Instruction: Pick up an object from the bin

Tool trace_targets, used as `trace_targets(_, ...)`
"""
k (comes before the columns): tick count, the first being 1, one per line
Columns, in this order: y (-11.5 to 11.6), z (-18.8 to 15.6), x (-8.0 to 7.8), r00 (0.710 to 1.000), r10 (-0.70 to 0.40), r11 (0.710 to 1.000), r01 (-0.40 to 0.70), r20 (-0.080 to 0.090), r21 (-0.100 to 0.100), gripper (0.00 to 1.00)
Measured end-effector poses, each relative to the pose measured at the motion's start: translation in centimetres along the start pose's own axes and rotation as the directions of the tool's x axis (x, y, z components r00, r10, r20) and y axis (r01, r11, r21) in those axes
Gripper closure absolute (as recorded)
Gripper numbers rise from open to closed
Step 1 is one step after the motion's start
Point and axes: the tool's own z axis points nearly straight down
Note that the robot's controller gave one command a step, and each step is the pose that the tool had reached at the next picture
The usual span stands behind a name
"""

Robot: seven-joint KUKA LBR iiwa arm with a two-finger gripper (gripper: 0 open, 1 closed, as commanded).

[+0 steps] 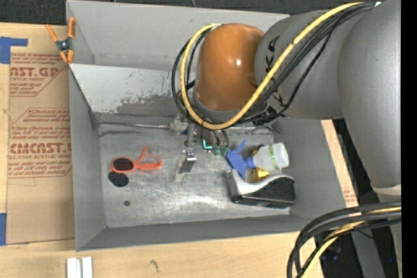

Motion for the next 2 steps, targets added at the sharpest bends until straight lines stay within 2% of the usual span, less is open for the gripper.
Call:
trace_targets(1,0.0,-0.4,-0.2,1.000,0.001,1.000,-0.001,0.007,-0.001,0.00)
trace_targets(2,3.5,4.2,-0.5,0.999,0.040,0.999,-0.039,0.016,-0.002,0.00)
